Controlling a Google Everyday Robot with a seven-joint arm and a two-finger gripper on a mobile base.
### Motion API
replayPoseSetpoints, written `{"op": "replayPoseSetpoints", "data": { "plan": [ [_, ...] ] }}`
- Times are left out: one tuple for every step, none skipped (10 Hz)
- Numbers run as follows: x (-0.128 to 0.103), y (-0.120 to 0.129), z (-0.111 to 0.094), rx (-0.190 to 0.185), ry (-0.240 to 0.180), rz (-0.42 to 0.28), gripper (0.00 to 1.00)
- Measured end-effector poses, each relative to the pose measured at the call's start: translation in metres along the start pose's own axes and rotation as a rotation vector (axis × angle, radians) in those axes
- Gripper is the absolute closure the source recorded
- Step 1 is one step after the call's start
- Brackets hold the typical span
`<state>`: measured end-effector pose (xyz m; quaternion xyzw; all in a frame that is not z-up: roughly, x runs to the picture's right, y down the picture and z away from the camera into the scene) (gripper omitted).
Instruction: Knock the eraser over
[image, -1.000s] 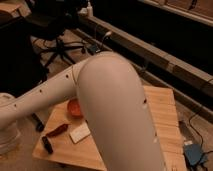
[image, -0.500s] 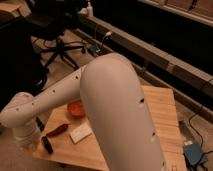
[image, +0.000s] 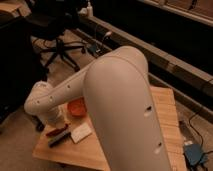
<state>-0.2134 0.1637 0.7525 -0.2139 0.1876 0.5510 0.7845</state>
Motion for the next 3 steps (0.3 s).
{"op": "replayPoseSetpoints", "data": {
  "plan": [
    [-0.014,-0.030,-0.006,0.051,-0.042,0.069,0.98],
    [-0.019,-0.040,-0.010,0.069,-0.059,0.099,0.91],
    [-0.021,-0.044,-0.011,0.078,-0.066,0.111,0.82]
  ]
}}
